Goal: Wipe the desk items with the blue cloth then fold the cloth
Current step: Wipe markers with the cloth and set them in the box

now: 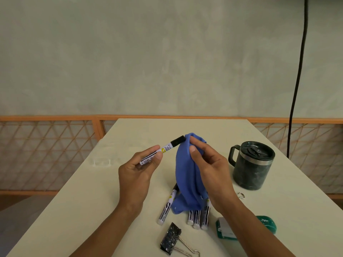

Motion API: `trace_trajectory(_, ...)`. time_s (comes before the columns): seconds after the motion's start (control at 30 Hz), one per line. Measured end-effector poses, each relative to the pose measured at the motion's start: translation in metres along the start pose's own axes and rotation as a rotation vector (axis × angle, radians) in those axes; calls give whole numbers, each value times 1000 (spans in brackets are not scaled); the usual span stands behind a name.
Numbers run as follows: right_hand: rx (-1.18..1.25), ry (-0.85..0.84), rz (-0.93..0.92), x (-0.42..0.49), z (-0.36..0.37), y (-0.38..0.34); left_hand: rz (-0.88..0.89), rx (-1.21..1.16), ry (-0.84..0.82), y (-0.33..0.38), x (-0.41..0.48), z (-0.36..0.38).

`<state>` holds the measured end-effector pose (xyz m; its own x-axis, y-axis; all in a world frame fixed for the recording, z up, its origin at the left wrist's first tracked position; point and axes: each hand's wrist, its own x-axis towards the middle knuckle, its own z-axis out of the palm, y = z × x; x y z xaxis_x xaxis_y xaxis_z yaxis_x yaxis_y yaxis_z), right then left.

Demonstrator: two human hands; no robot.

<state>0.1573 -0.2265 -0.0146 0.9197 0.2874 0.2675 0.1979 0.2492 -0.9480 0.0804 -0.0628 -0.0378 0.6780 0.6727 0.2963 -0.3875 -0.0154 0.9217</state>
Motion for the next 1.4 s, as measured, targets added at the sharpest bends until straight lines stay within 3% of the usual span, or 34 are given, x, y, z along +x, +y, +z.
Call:
trace_trajectory(0.53, 8, 70, 62, 3, -2, 1, -114, 109, -266, -4, -4, 3)
trace_trajectory(0.73, 40, 102, 81, 7, -5, 0, 84, 454, -392, -4, 3, -8)
trace_trajectory(0.93, 55, 145, 70, 7, -5, 2, 195, 544, -365, -6, 7, -14)
trace_trajectory(1.2, -129, -106, -1, 0, 2, 10, 329, 601, -373, -13, 7, -14)
trace_trajectory(1.4, -257, -166, -59, 6, -3, 13, 410, 691, -420, -17, 11, -19)
